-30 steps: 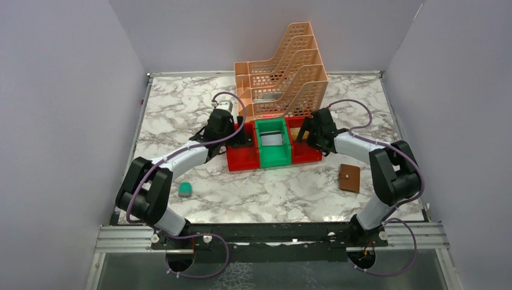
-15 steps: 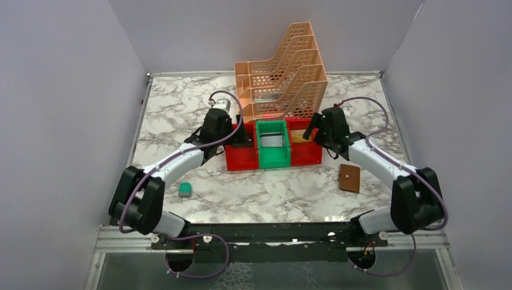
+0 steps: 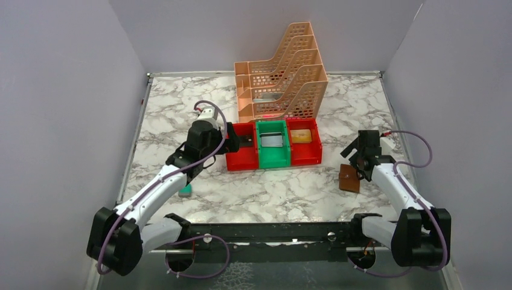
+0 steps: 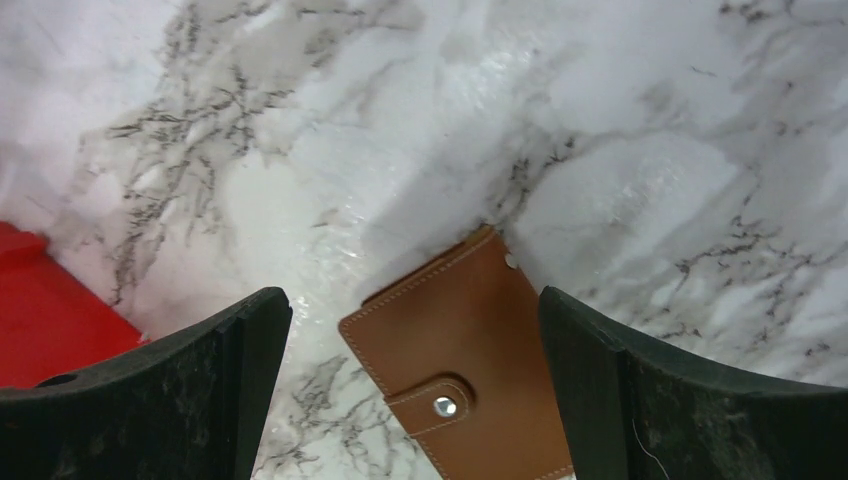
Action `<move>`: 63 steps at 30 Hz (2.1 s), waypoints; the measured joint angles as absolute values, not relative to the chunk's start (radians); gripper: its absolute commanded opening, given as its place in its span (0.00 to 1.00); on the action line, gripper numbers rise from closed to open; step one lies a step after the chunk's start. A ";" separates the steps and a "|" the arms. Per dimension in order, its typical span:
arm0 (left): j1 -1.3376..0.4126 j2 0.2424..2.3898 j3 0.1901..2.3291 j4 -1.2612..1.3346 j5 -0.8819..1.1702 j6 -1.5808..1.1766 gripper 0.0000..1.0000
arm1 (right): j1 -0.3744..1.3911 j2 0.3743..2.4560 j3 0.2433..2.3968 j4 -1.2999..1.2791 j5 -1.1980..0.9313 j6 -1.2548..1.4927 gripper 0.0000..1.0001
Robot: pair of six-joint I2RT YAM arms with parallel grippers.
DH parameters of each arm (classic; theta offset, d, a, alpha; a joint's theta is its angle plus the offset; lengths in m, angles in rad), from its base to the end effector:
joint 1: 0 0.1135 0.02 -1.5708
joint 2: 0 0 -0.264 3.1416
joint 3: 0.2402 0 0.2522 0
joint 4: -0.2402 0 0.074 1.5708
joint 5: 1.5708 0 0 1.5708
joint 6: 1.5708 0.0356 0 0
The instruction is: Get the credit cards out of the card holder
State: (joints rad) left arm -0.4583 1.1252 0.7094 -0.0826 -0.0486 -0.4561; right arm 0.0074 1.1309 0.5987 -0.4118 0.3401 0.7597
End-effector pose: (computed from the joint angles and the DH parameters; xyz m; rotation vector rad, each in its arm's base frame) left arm 0.2257 -0.1094 0.2553 -0.0281 2.1084 -0.5071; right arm 0.2123 -0.0103 0.1927 1.0218 2.2177 -0.0925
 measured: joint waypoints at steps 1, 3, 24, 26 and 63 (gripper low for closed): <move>-0.458 1.100 0.693 -0.089 -0.045 -0.462 0.99 | 0.006 1.123 0.589 -0.422 0.347 0.768 0.99; -0.458 1.048 0.661 -0.104 -0.038 -0.475 0.99 | 0.005 1.116 0.579 -0.442 0.356 0.788 1.00; -0.458 0.680 0.451 -0.178 0.108 -0.601 0.99 | -0.002 0.931 0.407 -0.499 0.183 0.931 0.67; -0.458 0.666 0.433 -0.182 0.126 -0.609 0.99 | -0.004 0.897 0.385 -0.492 0.137 0.914 0.68; -0.458 0.642 0.362 -0.168 0.315 -0.669 0.96 | 0.524 0.888 0.413 -0.589 0.099 1.035 0.88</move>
